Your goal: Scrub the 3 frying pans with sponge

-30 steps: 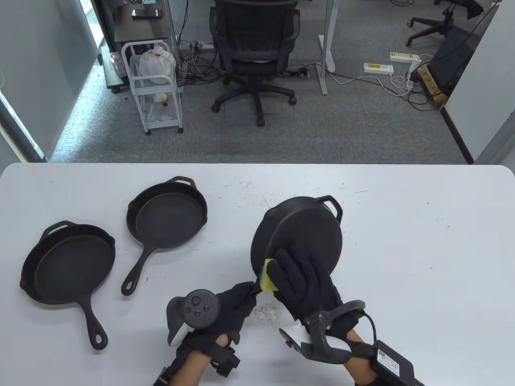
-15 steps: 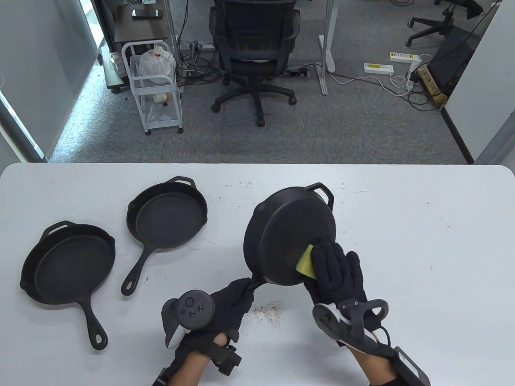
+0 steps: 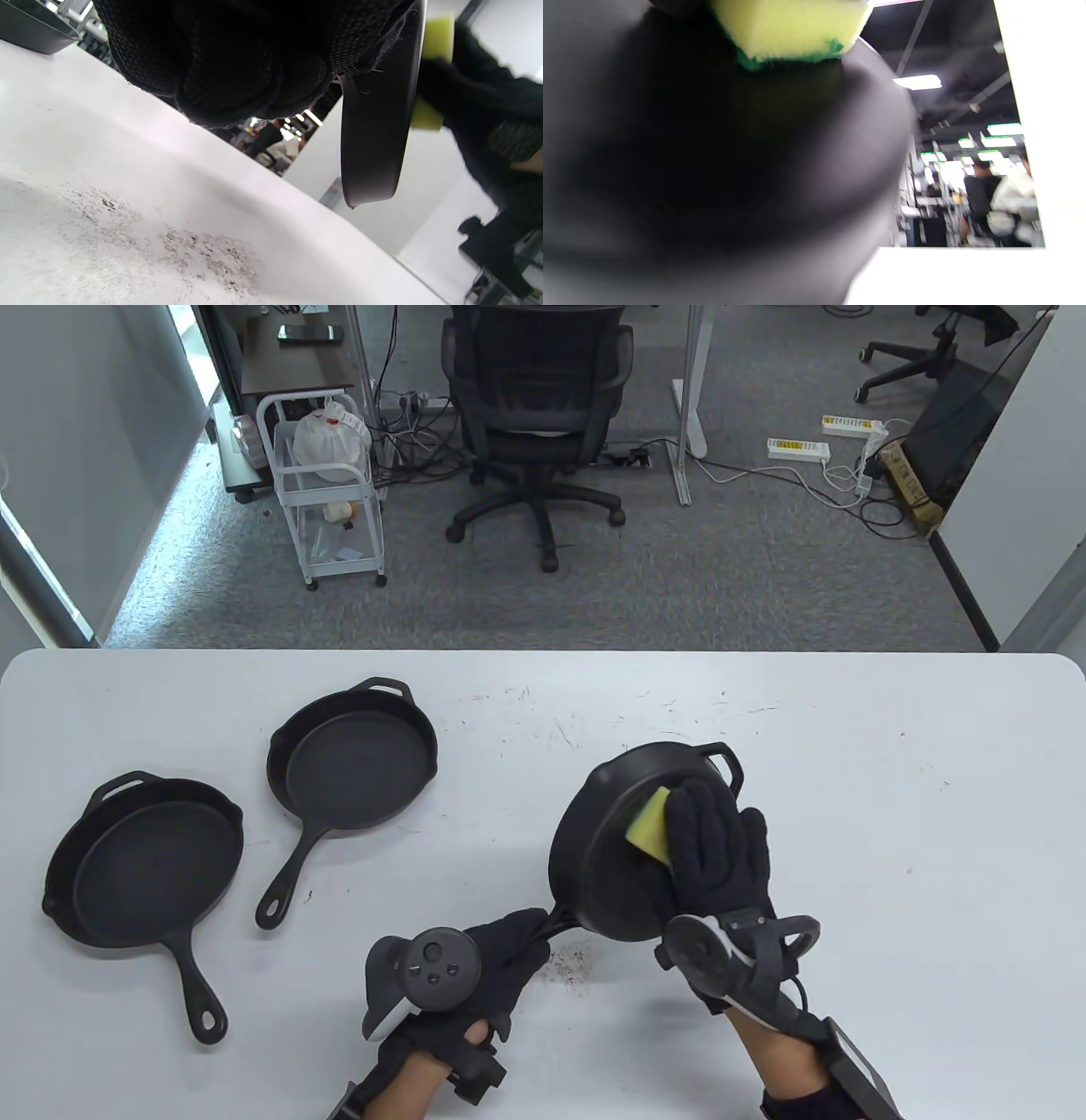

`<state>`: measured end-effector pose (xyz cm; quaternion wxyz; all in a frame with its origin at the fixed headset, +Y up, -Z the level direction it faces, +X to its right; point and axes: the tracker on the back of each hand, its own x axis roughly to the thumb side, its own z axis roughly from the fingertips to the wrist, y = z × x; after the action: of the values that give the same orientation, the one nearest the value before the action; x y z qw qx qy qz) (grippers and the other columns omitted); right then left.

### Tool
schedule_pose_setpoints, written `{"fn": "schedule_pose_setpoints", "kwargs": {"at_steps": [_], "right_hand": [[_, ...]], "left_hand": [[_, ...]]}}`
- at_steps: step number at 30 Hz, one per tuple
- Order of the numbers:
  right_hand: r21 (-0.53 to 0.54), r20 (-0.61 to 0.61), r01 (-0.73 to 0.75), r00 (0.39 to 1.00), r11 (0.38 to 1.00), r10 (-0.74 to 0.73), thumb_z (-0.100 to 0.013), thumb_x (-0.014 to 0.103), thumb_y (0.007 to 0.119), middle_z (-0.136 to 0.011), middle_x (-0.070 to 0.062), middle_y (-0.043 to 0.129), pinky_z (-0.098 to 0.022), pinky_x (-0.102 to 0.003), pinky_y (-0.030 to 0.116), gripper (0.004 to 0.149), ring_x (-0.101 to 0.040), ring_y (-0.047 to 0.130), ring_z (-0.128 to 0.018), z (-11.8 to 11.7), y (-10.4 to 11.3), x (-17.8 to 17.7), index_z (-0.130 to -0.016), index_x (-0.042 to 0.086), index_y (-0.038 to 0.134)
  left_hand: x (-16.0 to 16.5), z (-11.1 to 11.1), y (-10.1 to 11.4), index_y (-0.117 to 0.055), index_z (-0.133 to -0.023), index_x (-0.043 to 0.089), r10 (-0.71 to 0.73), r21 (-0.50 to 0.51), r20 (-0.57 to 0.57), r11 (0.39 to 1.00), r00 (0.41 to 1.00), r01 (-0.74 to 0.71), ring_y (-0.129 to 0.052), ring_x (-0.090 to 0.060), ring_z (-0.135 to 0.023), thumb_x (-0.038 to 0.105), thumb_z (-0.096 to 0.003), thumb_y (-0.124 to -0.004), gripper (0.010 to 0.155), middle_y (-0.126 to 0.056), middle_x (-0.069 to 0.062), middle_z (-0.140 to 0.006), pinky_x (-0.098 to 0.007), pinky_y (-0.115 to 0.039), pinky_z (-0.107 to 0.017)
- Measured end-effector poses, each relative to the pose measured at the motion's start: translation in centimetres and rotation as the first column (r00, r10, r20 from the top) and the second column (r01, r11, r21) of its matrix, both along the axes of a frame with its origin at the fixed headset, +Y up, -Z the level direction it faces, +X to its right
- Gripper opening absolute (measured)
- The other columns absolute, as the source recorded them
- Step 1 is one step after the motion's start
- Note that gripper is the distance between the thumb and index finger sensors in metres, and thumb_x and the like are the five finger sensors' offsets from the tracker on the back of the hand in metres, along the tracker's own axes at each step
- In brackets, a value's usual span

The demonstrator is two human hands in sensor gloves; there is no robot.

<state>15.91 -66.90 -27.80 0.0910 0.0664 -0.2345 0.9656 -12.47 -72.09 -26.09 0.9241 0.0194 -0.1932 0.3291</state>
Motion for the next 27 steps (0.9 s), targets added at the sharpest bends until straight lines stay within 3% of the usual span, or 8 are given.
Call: {"fn": "schedule_pose_setpoints", "kwargs": {"at_steps": [3, 7, 9, 13, 18, 23, 27], "right_hand": [[-0.046, 0.018, 0.049, 0.999, 0.998, -0.048, -0.046, 0.051, 0.069, -0.115, -0.009, 0.046, -0.075, -0.061, 0.050, 0.081, -0.039, 0.066, -0.104, 0.2, -2.1, 1.0, -0.106, 0.021, 0.024], [0.010, 0.031, -0.023, 0.999, 1.000, 0.022, -0.046, 0.051, 0.069, -0.113, -0.009, 0.053, -0.074, -0.060, 0.054, 0.079, -0.035, 0.079, -0.095, 1.4, -4.8, 0.5, -0.107, 0.020, 0.029], [-0.030, 0.010, -0.030, 0.999, 0.999, 0.030, -0.045, 0.051, 0.072, -0.111, -0.010, 0.055, -0.074, -0.060, 0.055, 0.081, -0.032, 0.083, -0.090, 1.9, -5.2, -0.1, -0.107, 0.019, 0.030], [-0.037, -0.020, -0.049, 0.999, 0.998, 0.049, -0.044, 0.052, 0.075, -0.109, -0.007, 0.059, -0.074, -0.059, 0.056, 0.082, -0.030, 0.085, -0.087, 3.1, -4.9, -1.5, -0.107, 0.021, 0.032], [-0.034, -0.050, 0.042, 0.998, 0.999, -0.044, -0.044, 0.052, 0.075, -0.108, -0.007, 0.061, -0.074, -0.059, 0.056, 0.081, -0.030, 0.086, -0.086, 4.4, -3.7, -0.5, -0.107, 0.021, 0.034], [-0.049, -0.038, 0.083, 0.996, 0.995, -0.084, -0.044, 0.052, 0.075, -0.108, -0.007, 0.062, -0.074, -0.060, 0.056, 0.081, -0.030, 0.086, -0.086, 5.0, -3.4, 1.4, -0.107, 0.021, 0.035], [-0.118, -0.038, 0.147, 0.988, 0.982, -0.153, -0.044, 0.052, 0.075, -0.108, -0.008, 0.063, -0.074, -0.060, 0.056, 0.080, -0.030, 0.087, -0.086, 4.1, -3.7, 2.0, -0.107, 0.021, 0.036]], "left_hand": [[-0.2, 0.0, 0.0, -0.085, -0.099, 0.018, 0.035, -0.002, -0.024, 0.999, 0.999, -0.035, -0.107, -0.017, -0.043, 0.042, -0.0500, -0.081, 0.054, -0.107, 0.003, -0.066, -0.052, -0.086, -0.060], [0.0, 0.2, -0.2, -0.083, -0.099, 0.016, 0.071, -0.034, -0.038, 0.997, 0.997, -0.073, -0.107, -0.017, -0.044, 0.042, -0.0515, -0.076, 0.055, -0.105, 0.002, -0.067, -0.052, -0.086, -0.060], [0.1, 0.3, -0.2, -0.082, -0.100, 0.016, 0.060, -0.031, -0.045, 0.998, 0.997, -0.062, -0.106, -0.017, -0.045, 0.043, -0.0519, -0.074, 0.056, -0.104, 0.002, -0.068, -0.053, -0.085, -0.060], [0.3, 0.3, -0.4, -0.079, -0.102, 0.016, 0.115, -0.084, -0.115, 0.989, 0.987, -0.125, -0.104, -0.020, -0.046, 0.045, -0.0530, -0.067, 0.058, -0.103, 0.000, -0.071, -0.055, -0.083, -0.060], [-0.5, -0.8, 0.5, -0.074, -0.107, 0.019, 0.058, -0.065, -0.255, 0.995, 0.965, -0.077, -0.101, -0.022, -0.052, 0.044, -0.0556, -0.064, 0.058, -0.099, -0.003, -0.076, -0.056, -0.081, -0.062], [-0.3, -3.3, 0.8, -0.069, -0.109, 0.020, -0.049, -0.083, -0.352, 0.996, 0.935, 0.022, -0.098, -0.022, -0.057, 0.045, -0.0569, -0.065, 0.058, -0.094, -0.003, -0.081, -0.057, -0.079, -0.063], [1.1, -6.0, 1.0, -0.064, -0.111, 0.020, -0.152, -0.166, -0.399, 0.982, 0.904, 0.092, -0.092, -0.025, -0.064, 0.043, -0.0560, -0.072, 0.061, -0.087, -0.005, -0.088, -0.058, -0.075, -0.066]]}}
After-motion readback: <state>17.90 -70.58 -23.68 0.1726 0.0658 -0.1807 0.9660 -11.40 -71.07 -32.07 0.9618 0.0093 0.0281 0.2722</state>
